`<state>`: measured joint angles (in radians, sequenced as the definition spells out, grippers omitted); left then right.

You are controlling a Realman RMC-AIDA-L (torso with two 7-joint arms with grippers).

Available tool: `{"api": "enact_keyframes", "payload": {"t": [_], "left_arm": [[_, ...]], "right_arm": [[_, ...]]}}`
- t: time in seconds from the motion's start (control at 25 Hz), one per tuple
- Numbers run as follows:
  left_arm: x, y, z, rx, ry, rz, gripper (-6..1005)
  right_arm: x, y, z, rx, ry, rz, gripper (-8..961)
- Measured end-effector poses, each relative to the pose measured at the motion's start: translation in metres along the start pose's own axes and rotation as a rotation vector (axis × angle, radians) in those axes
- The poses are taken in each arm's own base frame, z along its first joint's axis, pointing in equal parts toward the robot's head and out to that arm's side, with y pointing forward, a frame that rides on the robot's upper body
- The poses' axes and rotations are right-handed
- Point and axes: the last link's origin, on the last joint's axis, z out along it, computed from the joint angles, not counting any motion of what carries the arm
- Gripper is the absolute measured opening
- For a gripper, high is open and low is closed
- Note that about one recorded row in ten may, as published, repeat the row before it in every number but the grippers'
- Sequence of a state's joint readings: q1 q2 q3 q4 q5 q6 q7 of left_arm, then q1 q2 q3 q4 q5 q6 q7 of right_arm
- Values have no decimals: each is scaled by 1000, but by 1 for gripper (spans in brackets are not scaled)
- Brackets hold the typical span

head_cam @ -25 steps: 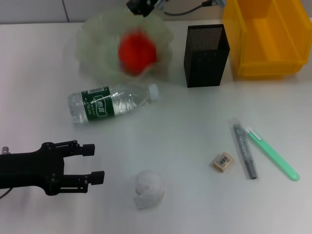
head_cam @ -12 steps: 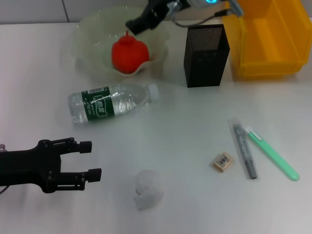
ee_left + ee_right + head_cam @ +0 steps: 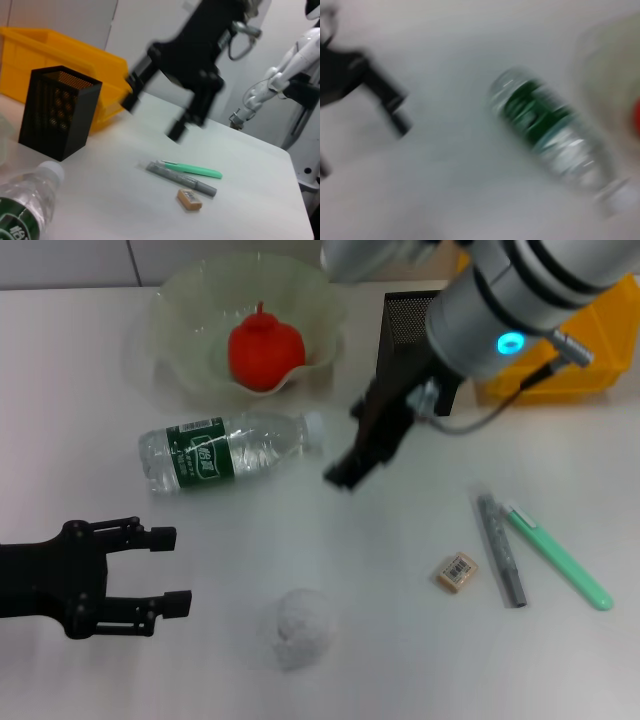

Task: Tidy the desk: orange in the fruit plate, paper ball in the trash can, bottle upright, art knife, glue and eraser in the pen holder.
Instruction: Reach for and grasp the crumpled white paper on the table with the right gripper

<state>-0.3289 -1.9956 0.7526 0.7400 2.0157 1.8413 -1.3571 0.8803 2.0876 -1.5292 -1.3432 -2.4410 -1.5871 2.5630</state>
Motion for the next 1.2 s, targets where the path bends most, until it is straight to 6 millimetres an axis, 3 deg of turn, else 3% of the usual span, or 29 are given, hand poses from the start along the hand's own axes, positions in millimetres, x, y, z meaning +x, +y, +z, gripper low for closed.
{"api": "enact_keyframes", "payload": {"t": [0.56,0.76,1.2], "left_arm": [[-12,4,-11,20,-15,-25,760],[-15,6,-12,22,-15,-33,758],[-17,7,-13,26,-15,-38,753]], "right_arm": [[-4,76,44,-200,231,-244,812],[-7,87,62,-166,268,-285,810],[-7,95,78,-121,307,-328,805]]}}
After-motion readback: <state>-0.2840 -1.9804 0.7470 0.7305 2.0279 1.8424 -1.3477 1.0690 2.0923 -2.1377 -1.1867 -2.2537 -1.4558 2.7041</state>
